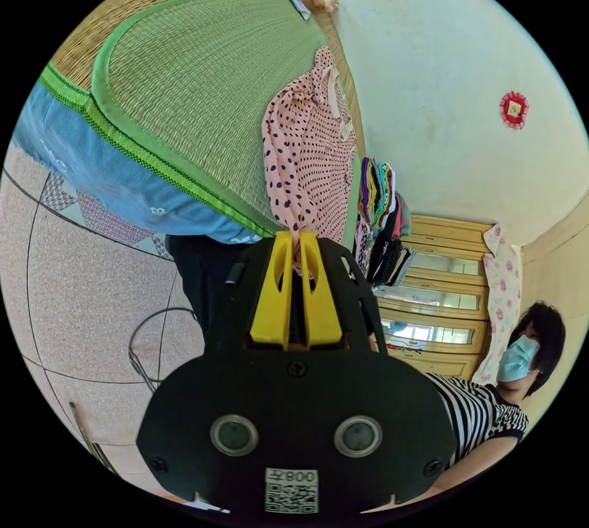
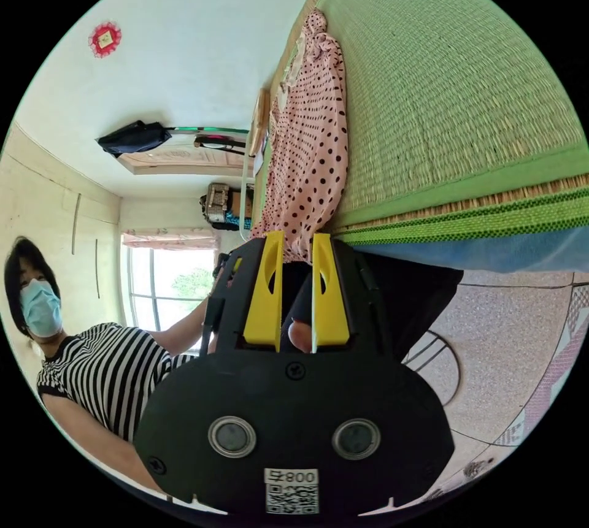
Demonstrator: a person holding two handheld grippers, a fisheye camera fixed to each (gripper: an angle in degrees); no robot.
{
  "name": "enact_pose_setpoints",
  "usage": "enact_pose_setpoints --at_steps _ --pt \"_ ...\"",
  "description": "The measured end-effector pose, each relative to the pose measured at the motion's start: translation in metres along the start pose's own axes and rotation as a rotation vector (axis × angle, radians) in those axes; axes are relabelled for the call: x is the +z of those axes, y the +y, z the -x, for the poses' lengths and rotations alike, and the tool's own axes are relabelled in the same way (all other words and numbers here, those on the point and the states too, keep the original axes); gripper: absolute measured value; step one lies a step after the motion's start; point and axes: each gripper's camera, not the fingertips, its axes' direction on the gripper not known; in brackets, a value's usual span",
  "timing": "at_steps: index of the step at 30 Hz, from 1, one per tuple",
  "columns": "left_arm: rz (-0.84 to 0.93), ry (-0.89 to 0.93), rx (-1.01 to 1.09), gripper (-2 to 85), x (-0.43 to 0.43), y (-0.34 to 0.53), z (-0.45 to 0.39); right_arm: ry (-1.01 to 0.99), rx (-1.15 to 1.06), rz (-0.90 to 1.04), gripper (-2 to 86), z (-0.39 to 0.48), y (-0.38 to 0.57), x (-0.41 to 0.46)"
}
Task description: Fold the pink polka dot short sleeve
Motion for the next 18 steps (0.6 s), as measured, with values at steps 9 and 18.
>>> enact_pose_setpoints --at_steps 9,18 --pt "-0.001 -0.010 -0.017 1.9 -0.023 0.016 0.000 0.052 0.036 -0.026 7.8 -0.023 0.012 -0.002" --pt "-0.004 -0.002 -0.026 1.9 -0.043 0.028 -0.001 0.038 0.003 0.031 4.1 -0.023 0.001 0.023"
